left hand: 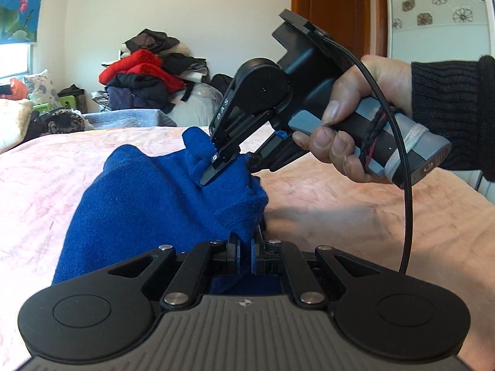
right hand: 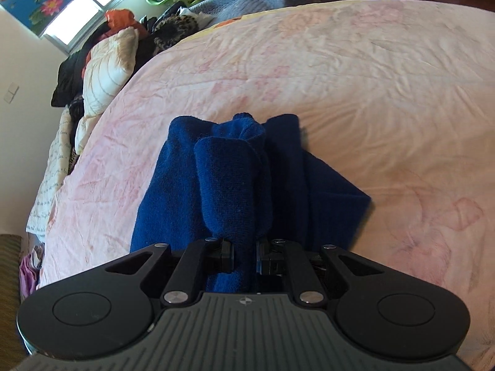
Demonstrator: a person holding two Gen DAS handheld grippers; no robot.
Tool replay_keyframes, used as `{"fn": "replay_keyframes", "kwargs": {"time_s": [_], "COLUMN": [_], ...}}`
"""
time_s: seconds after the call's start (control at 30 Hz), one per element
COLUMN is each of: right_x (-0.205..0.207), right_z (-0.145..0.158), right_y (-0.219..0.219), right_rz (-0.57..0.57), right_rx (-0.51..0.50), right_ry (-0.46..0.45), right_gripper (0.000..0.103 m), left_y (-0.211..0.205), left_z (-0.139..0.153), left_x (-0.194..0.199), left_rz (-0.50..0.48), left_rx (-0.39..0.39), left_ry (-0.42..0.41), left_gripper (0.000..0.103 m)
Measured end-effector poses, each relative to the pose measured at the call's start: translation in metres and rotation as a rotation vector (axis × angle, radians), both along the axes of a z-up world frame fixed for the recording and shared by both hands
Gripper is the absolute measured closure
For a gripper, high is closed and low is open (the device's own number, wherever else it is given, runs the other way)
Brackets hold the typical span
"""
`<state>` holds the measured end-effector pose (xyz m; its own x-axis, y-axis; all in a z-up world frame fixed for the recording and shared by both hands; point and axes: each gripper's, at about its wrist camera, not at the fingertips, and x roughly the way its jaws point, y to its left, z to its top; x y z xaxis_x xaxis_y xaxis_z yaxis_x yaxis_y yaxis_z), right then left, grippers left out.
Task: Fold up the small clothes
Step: 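Fold the held sweater end over onto itself with both grippers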
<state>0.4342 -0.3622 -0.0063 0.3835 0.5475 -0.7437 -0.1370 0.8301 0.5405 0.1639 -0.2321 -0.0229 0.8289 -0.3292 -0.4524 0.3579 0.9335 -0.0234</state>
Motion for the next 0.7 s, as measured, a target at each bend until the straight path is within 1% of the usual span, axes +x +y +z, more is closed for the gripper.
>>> {"fn": "replay_keyframes", "kwargs": {"time_s": [0.03, 0.13, 0.17, 0.2, 0.27, 0.37, 0.43, 0.47, 0.5, 0.57, 0.6, 0.63, 0.67, 0.7], "right_x": [-0.003, -0.008, -0.009, -0.008, -0.006, -0.002, 0.005, 0.008, 0.011, 0.016, 0.017, 0.021, 0.021, 0.020], "right_z": [-0.004, -0.018, -0.021, -0.024, -0.022, -0.012, -0.008, -0.006, -0.005, -0.003, -0.005, -0.009, -0.015, -0.021], "right_y": [-0.006, -0.017, -0.020, -0.023, -0.029, -0.034, -0.034, -0.033, -0.031, -0.023, -0.023, -0.023, -0.028, -0.035], "right_rz": [-0.011, -0.050, -0.067, -0.090, -0.124, -0.171, -0.196, -0.201, -0.194, -0.178, -0.184, -0.190, -0.227, -0.267], "right_rx": [0.020, 0.089, 0.115, 0.152, 0.199, 0.201, 0.190, 0.189, 0.175, 0.106, 0.097, 0.092, 0.073, 0.087], "right_ry": [0.001, 0.005, 0.013, 0.024, 0.003, -0.057, -0.073, -0.077, -0.076, -0.083, -0.091, -0.075, -0.065, -0.065], "right_gripper": [0.089, 0.088, 0.083, 0.081, 0.078, 0.070, 0.066, 0.065, 0.065, 0.065, 0.065, 0.074, 0.097, 0.093], "left_y": [-0.006, -0.008, -0.008, -0.008, -0.007, -0.007, -0.012, -0.012, -0.011, -0.011, -0.011, -0.009, -0.007, -0.007], "left_z": [-0.002, -0.011, -0.013, -0.016, -0.017, -0.016, -0.017, -0.019, -0.019, -0.019, -0.019, -0.019, -0.018, -0.019], "left_x": [-0.009, -0.009, -0.008, -0.007, -0.007, -0.005, -0.003, -0.003, -0.003, -0.004, -0.005, -0.005, -0.005, -0.008], "left_rz": [-0.004, -0.009, -0.008, -0.008, -0.005, -0.009, -0.024, -0.021, -0.019, -0.024, -0.030, -0.031, -0.029, -0.024], "left_rx": [0.006, 0.035, 0.047, 0.056, 0.065, 0.079, 0.116, 0.121, 0.118, 0.122, 0.127, 0.127, 0.125, 0.124], "left_ry": [0.000, 0.018, 0.027, 0.036, 0.041, 0.050, 0.079, 0.083, 0.085, 0.090, 0.091, 0.093, 0.099, 0.104], "left_gripper": [0.097, 0.097, 0.097, 0.097, 0.097, 0.097, 0.096, 0.096, 0.096, 0.096, 0.095, 0.095, 0.095, 0.094]}}
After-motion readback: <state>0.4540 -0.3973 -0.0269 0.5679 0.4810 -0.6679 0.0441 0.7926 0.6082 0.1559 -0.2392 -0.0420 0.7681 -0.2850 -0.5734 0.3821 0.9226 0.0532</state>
